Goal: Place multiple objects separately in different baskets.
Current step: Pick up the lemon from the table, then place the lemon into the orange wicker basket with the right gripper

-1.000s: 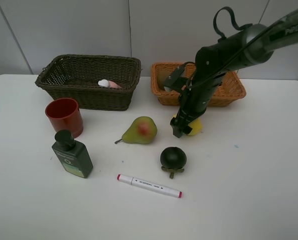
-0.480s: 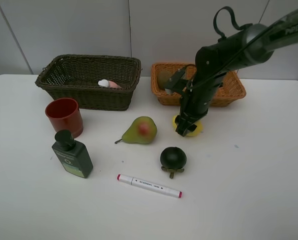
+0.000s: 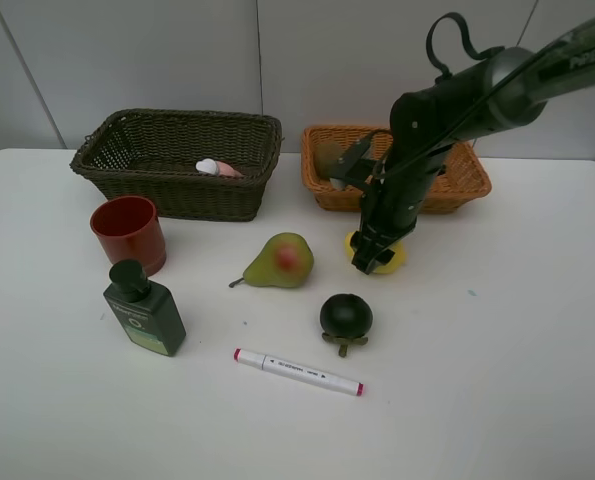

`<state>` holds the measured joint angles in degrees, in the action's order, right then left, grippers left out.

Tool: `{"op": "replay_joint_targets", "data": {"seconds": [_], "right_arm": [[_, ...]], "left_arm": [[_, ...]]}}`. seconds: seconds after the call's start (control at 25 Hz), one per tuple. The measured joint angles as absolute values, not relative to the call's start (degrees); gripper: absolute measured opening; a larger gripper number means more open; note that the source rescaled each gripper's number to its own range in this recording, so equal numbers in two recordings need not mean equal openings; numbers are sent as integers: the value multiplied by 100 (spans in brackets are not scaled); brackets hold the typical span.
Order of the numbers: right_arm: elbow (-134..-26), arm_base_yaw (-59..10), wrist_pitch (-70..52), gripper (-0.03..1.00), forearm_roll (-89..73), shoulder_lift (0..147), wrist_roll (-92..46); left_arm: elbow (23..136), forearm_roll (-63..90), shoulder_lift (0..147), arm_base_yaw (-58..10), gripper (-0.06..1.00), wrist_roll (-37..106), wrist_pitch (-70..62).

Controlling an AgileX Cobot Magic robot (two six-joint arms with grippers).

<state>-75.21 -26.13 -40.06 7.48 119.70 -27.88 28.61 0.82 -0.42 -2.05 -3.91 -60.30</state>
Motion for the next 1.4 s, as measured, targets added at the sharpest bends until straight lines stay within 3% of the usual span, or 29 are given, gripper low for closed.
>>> {"op": "replay_joint_targets", "data": {"seconds": [0.76,1.4], "right_arm": [[-7521,-2613,-4670,59,742,11083,-2577],[-8842,-2469,-4477,59,653,10682,0]], "left_arm": [[2861,82,-42,-205,100,-391,-6030],[2861,82,-42,-205,100,-391,-6030]]}}
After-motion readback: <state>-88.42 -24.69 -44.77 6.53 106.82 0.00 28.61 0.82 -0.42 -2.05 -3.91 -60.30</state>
